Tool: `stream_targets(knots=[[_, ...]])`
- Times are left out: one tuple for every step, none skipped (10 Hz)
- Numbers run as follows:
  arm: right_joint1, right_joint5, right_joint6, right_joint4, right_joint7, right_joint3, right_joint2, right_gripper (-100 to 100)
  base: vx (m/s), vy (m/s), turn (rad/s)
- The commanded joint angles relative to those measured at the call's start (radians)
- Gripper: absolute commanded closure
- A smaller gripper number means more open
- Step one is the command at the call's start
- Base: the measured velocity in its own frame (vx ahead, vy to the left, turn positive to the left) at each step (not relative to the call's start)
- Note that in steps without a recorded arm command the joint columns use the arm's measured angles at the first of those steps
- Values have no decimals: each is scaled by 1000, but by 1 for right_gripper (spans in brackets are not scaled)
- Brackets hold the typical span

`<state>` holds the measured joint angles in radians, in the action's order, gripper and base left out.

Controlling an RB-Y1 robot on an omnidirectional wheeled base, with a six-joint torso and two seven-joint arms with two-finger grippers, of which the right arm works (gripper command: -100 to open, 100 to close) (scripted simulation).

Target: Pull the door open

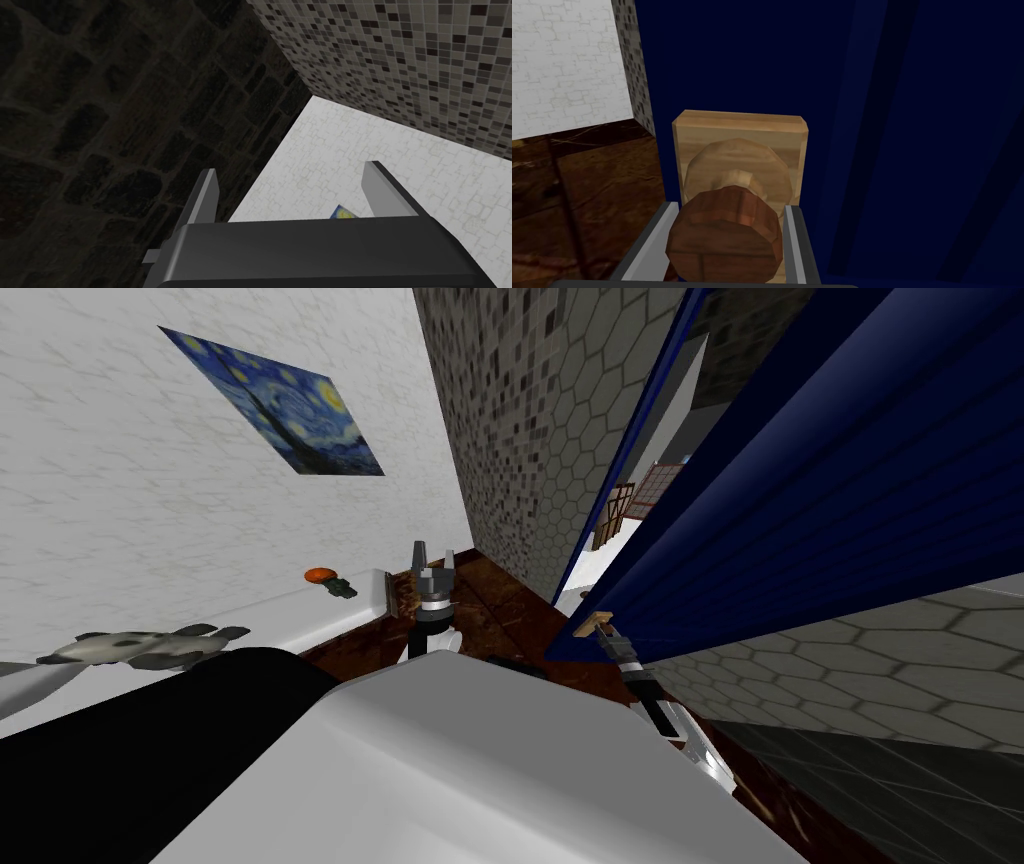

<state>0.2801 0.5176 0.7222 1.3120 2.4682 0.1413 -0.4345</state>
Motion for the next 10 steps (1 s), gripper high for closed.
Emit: stream_targets(knots=[[4, 4, 32, -11, 10, 4, -10, 100, -223, -137, 146], [6, 7, 46, -15, 16, 6, -16, 100, -201, -122, 114], [8, 9, 59, -18, 21, 7, -22, 100, -185, -102, 97], [10, 11, 72, -22, 27, 9, -27, 100, -184, -96, 93], [8, 11, 64, -27, 22, 4, -23, 100, -82, -42, 24], [8, 15, 84, -38, 27, 3, -30, 100, -107, -68, 94], [8, 15, 89, -40, 29, 4, -32, 100, -155, -102, 119], [6, 17, 101, -46, 32, 4, -37, 100, -181, -95, 116], [5, 19, 114, -52, 36, 5, -42, 100, -195, -100, 119], [3, 21, 128, -59, 41, 6, -48, 100, -203, -114, 129]])
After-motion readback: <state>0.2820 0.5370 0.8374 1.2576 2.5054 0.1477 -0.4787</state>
